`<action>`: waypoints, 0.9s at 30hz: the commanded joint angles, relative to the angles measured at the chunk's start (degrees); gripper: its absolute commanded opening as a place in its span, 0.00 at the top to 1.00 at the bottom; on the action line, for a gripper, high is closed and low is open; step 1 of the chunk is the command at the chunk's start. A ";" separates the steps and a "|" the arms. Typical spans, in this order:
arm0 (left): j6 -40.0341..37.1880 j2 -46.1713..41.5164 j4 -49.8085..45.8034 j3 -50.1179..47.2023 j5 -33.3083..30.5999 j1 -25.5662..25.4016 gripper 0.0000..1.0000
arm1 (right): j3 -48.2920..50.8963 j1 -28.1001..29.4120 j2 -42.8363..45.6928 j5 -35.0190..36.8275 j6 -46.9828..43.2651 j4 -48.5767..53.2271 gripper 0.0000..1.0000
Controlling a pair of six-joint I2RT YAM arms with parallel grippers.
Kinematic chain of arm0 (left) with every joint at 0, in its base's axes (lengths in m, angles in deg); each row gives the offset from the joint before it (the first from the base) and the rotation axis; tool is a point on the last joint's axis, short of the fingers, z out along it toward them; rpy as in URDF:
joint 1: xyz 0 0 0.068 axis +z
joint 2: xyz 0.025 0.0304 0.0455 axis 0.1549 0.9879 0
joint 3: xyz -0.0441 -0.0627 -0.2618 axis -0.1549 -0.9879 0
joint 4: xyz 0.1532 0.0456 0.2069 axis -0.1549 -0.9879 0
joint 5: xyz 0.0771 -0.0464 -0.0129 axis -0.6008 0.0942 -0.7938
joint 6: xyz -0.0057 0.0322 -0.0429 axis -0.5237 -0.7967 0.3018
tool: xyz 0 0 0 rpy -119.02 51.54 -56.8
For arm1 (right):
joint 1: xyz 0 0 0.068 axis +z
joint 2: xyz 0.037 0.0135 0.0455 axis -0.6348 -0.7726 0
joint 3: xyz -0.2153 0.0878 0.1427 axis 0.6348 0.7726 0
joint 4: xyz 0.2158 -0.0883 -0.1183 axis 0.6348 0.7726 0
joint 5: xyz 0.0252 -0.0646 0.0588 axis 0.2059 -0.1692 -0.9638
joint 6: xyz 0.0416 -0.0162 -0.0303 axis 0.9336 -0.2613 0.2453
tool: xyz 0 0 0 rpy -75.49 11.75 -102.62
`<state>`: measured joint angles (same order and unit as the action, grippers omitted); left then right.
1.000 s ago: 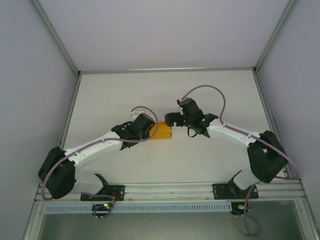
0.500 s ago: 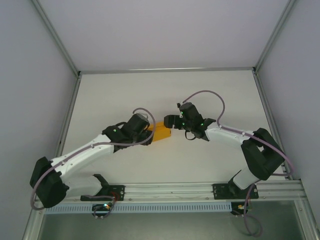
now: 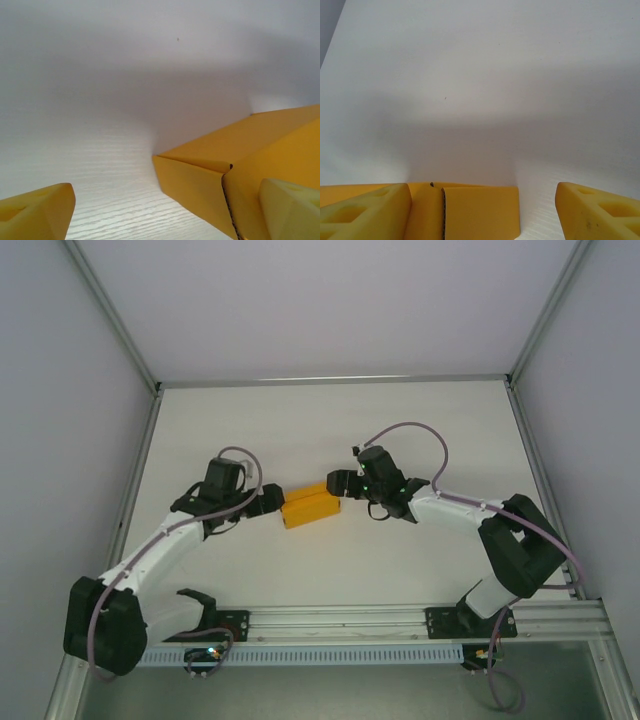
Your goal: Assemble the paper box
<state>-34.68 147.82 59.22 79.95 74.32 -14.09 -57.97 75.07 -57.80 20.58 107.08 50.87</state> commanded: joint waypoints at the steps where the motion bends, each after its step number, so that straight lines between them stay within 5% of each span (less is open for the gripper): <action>1: 2.08 1.14 5.78 -3.56 7.68 1.10 0.15 | 3.73 0.30 -4.75 1.13 -1.99 13.32 0.24; 10: 7.78 -0.55 14.83 -19.27 9.24 1.05 0.42 | 10.35 -1.96 -5.85 -4.70 -1.52 4.32 0.42; 13: 7.58 -0.29 18.31 -23.11 7.65 0.25 0.59 | 14.00 -2.47 -6.69 -7.93 -3.48 -2.59 0.48; 16: 7.13 1.22 20.61 -24.72 6.53 -0.47 0.62 | 15.49 -2.55 -7.95 -10.66 -6.17 -6.24 0.52; 19: 6.69 3.87 22.05 -24.35 6.26 -0.63 0.74 | 15.98 -2.60 -9.05 -12.53 -7.47 -9.40 0.69; 27: 5.31 10.44 24.08 -22.43 5.97 -3.32 0.94 | 18.97 -2.63 -8.77 -12.53 -9.90 -15.76 0.95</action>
<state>-26.81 151.76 102.70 62.03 84.68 -15.62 -44.48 71.11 -61.03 8.96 101.60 17.39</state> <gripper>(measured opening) 0.072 0.136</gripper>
